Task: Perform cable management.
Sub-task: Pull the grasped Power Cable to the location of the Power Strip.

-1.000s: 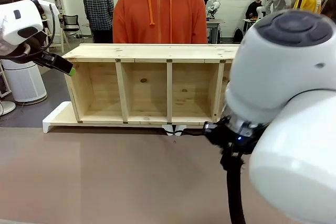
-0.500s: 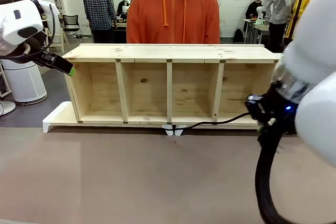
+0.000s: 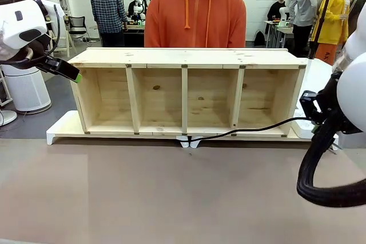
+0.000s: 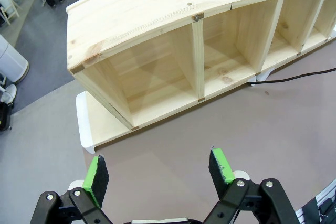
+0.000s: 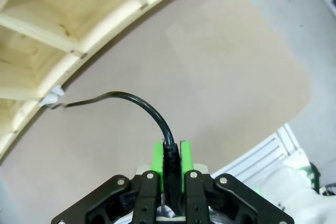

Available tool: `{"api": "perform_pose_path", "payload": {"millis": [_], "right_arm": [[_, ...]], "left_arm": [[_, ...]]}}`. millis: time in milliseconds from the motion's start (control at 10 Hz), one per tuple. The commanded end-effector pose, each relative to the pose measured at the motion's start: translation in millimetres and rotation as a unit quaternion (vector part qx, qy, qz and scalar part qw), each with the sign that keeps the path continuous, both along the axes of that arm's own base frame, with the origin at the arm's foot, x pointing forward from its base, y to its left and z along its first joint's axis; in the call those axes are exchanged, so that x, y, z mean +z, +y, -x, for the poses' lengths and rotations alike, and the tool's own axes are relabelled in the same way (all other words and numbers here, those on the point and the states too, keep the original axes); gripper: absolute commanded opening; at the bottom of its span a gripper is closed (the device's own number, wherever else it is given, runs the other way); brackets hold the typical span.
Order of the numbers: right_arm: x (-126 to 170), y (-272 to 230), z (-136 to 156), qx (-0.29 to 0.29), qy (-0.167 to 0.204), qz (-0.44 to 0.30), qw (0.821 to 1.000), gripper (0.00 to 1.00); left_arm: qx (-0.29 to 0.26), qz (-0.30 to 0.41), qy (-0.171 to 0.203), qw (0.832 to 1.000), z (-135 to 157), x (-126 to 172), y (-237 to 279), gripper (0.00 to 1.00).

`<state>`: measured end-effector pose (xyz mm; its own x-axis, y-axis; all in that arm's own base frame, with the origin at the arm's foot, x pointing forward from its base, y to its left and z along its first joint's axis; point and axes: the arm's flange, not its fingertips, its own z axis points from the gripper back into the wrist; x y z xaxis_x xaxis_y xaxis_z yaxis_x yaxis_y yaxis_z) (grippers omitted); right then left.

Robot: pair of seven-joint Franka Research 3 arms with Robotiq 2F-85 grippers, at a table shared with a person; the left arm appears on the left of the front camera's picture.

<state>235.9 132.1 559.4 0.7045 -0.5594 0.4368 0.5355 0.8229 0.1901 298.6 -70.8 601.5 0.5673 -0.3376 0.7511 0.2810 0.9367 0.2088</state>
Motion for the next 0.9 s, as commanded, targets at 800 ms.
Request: {"api": "perform_pose_path", "payload": {"millis": [800], "right_arm": [[-11.3, -21.1, -4.7, -0.048, -0.022, 0.028, 0.998, 0.16]], "left_arm": [[0.003, 0.005, -0.004, 1.000, -0.5, -1.0, 0.0, 1.00]]}}
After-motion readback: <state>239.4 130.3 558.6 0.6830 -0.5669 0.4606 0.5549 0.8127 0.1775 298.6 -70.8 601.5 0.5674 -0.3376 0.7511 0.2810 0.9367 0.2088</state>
